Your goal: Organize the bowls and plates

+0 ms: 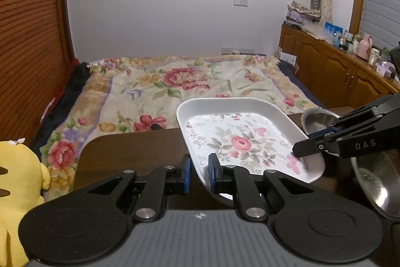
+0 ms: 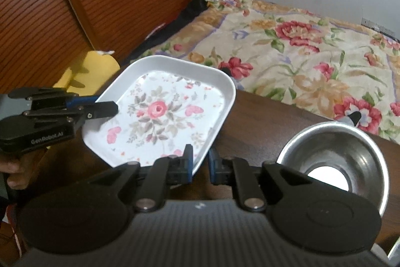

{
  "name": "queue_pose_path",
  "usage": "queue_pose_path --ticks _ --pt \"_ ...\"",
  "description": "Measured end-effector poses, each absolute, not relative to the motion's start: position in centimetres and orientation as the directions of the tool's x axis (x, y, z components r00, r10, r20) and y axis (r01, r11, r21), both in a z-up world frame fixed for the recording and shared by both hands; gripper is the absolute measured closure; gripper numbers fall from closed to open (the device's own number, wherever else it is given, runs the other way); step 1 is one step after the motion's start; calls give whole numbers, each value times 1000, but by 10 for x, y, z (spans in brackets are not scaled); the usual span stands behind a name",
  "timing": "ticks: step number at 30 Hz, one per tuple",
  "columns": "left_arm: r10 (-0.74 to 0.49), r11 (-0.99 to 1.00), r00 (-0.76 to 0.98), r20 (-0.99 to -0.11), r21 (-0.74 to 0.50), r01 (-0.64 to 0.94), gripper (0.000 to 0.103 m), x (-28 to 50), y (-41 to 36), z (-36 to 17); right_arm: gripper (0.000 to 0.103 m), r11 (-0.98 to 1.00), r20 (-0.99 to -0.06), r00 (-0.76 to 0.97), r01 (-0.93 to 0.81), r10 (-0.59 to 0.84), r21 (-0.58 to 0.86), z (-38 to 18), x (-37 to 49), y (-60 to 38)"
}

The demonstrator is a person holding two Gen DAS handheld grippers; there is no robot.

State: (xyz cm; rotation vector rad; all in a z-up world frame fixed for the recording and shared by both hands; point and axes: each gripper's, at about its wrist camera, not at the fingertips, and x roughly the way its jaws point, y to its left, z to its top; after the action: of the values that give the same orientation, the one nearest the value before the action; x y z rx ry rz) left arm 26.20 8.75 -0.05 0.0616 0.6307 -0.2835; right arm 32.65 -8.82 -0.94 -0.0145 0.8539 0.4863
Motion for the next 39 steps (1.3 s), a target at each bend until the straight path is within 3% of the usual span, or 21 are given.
queue_pose_path --ticks 21,39 --pt "-261 957 817 -514 -27 289 87 173 88 32 89 880 -659 614 -444 434 166 25 255 -90" --pt "-279 955 786 -552 -74 287 87 127 97 5 89 861 -654 596 -476 466 180 16 204 -88"
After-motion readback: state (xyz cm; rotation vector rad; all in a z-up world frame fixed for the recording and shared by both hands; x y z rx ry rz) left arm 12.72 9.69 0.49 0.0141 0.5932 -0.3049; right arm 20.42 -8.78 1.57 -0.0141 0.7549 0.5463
